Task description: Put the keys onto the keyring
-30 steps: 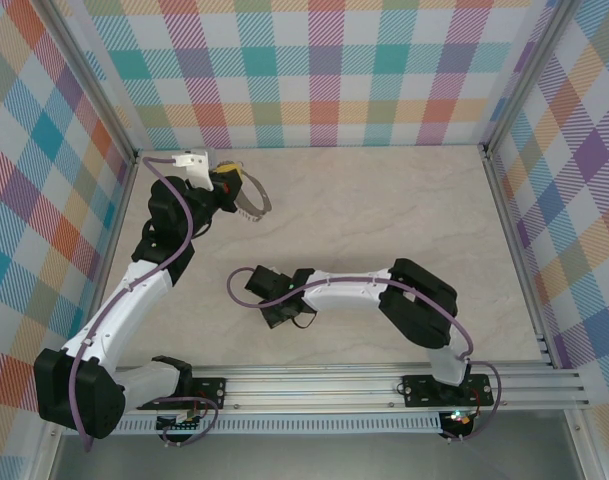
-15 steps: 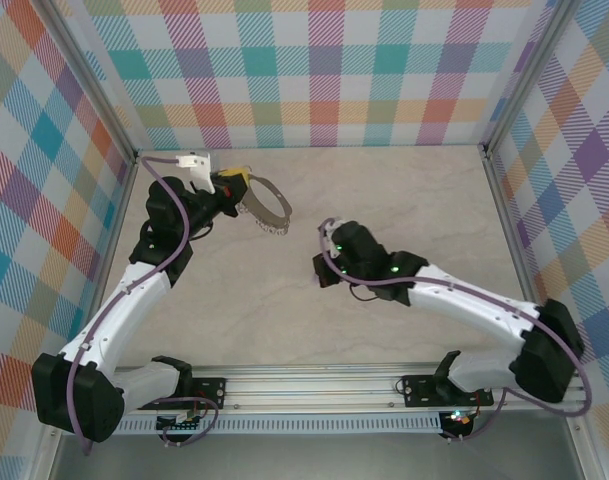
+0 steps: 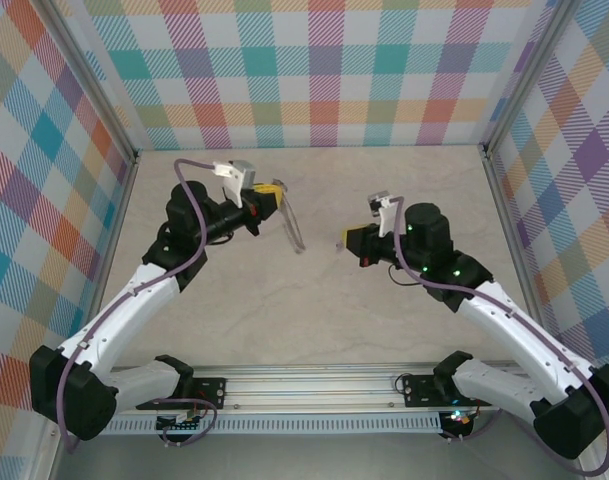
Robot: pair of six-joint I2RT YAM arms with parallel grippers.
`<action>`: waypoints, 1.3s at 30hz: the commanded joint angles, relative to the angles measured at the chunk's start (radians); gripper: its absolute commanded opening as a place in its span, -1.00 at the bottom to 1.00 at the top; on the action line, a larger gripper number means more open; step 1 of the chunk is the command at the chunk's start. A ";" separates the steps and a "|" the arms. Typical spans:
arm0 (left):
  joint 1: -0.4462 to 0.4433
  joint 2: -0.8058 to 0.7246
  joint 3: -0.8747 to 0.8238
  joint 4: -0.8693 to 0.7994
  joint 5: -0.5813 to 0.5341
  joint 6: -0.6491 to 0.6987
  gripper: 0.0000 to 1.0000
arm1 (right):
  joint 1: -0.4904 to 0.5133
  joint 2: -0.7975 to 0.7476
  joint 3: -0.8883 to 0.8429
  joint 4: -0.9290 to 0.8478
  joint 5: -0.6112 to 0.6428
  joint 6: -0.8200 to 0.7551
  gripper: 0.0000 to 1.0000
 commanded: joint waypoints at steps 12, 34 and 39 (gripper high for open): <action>-0.161 -0.007 0.033 0.017 0.057 0.146 -1.00 | -0.083 -0.074 -0.001 0.191 -0.209 0.009 -1.00; -0.246 0.028 0.099 -0.025 0.093 0.141 -1.00 | -0.083 0.010 -0.023 0.470 -0.307 0.101 -1.00; -0.258 0.047 0.113 -0.022 0.091 0.141 -1.00 | -0.083 0.018 -0.022 0.484 -0.323 0.111 -1.00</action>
